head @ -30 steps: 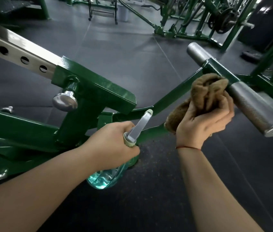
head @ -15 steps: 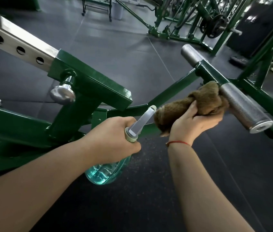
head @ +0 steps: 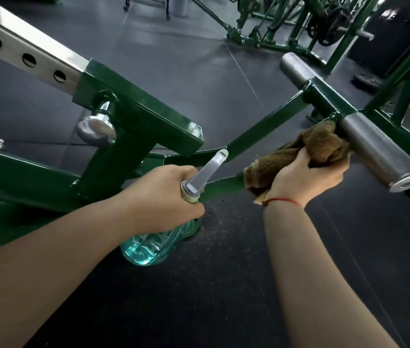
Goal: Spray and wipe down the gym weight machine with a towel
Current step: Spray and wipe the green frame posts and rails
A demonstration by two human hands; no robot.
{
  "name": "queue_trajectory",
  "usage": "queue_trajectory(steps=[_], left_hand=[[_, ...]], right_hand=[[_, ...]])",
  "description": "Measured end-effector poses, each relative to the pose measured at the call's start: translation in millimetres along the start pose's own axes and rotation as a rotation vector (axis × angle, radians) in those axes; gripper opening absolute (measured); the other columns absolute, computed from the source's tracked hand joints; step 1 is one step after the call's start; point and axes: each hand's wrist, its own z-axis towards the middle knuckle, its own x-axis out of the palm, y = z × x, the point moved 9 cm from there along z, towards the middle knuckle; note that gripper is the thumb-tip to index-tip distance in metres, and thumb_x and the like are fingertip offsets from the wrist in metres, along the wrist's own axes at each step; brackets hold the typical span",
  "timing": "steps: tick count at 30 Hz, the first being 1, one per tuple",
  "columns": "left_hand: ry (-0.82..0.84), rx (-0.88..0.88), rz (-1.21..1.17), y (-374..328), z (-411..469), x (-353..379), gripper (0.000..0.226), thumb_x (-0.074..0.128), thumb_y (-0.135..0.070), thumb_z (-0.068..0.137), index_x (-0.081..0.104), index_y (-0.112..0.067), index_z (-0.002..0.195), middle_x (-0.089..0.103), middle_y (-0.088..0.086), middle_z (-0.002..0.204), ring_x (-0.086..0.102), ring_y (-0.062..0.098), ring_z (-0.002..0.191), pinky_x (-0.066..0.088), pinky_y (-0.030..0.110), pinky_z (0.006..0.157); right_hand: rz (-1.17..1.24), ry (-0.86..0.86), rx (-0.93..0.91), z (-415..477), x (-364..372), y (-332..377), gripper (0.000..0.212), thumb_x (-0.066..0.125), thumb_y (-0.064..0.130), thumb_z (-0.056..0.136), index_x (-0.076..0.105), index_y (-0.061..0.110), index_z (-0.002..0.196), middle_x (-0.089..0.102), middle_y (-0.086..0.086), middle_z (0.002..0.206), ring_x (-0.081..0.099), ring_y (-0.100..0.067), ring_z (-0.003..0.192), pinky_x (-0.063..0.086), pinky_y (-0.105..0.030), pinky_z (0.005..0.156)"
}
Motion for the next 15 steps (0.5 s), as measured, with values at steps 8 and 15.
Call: queue_trajectory(steps=[8, 15], left_hand=[[0.014, -0.117, 0.091, 29, 9, 13, 0.015, 0.069, -0.024, 0.083, 0.063, -0.02, 0.096, 0.053, -0.005, 0.065, 0.044, 0.013, 0.052, 0.041, 0.029, 0.052], [0.025, -0.189, 0.205, 65, 6, 16, 0.014, 0.069, -0.03, 0.082, 0.063, -0.023, 0.092, 0.068, 0.005, 0.083, 0.057, 0.019, 0.065, 0.045, 0.033, 0.06]], right_hand=[[-0.162, 0.232, 0.242, -74, 20, -68, 0.084, 0.061, 0.011, 0.098, 0.005, 0.008, 0.16, 0.024, -0.021, 0.154, 0.03, -0.035, 0.144, 0.022, -0.039, 0.122], [-0.027, 0.108, 0.181, -60, 9, -63, 0.07, 0.062, 0.009, 0.095, 0.026, 0.005, 0.155, 0.04, -0.012, 0.142, 0.037, -0.026, 0.139, 0.025, -0.036, 0.122]])
